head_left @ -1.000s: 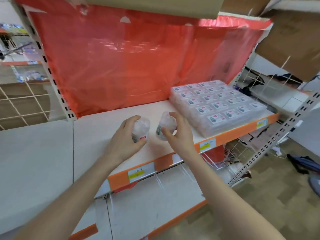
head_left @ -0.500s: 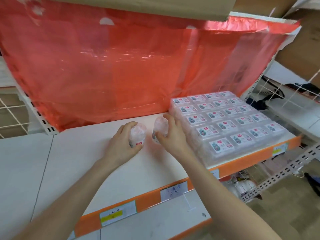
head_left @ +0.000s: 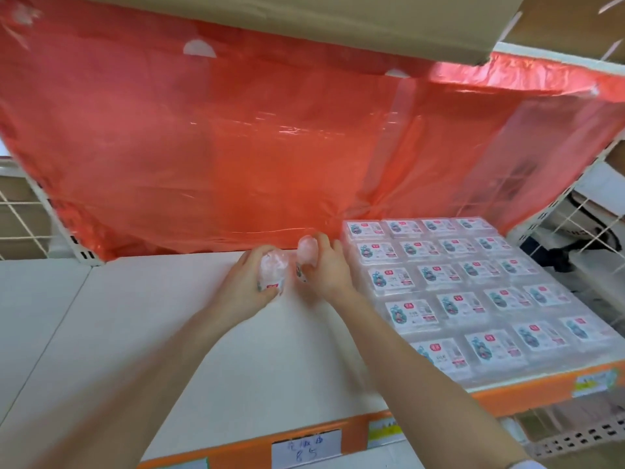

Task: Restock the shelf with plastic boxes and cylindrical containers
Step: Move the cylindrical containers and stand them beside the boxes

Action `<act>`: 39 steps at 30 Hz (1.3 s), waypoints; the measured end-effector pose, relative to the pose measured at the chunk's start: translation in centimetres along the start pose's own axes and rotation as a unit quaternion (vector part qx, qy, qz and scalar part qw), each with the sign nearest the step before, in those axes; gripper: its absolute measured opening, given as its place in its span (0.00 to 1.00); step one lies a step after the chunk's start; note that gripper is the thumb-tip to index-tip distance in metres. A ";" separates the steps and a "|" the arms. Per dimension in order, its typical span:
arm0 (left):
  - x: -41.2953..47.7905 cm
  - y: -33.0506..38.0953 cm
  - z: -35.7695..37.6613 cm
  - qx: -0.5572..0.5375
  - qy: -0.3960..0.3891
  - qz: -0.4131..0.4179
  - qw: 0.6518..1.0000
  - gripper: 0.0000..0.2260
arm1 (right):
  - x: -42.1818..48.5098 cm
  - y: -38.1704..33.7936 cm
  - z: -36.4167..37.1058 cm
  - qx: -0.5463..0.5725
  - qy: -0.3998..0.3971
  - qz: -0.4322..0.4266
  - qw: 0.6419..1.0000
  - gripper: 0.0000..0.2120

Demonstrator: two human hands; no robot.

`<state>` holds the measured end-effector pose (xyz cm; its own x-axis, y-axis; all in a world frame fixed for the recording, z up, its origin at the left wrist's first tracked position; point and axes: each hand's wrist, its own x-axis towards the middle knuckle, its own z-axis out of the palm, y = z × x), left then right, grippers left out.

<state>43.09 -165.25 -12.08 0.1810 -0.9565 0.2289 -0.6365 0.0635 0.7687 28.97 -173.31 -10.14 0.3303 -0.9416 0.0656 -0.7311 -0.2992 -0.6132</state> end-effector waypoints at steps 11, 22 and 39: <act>1.0 -1.5 0.2 0.033 -0.002 -0.003 0.999 0.28 | 2.4 -0.4 1.6 0.057 0.063 0.027 0.996 0.21; 1.5 -1.6 0.3 0.025 -0.008 0.009 1.000 0.28 | 2.8 -0.5 1.4 0.046 0.049 0.043 0.997 0.24; 3.2 -1.3 0.8 0.029 -0.032 0.016 0.999 0.29 | 1.2 -1.6 -7.1 -0.058 0.115 -0.091 0.987 0.26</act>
<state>43.93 -168.62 -12.82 0.1124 -0.9707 0.2122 -0.6832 0.0796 0.7259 26.36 -175.06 -3.49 0.3286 -0.8764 0.3520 -0.7402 -0.4705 -0.4804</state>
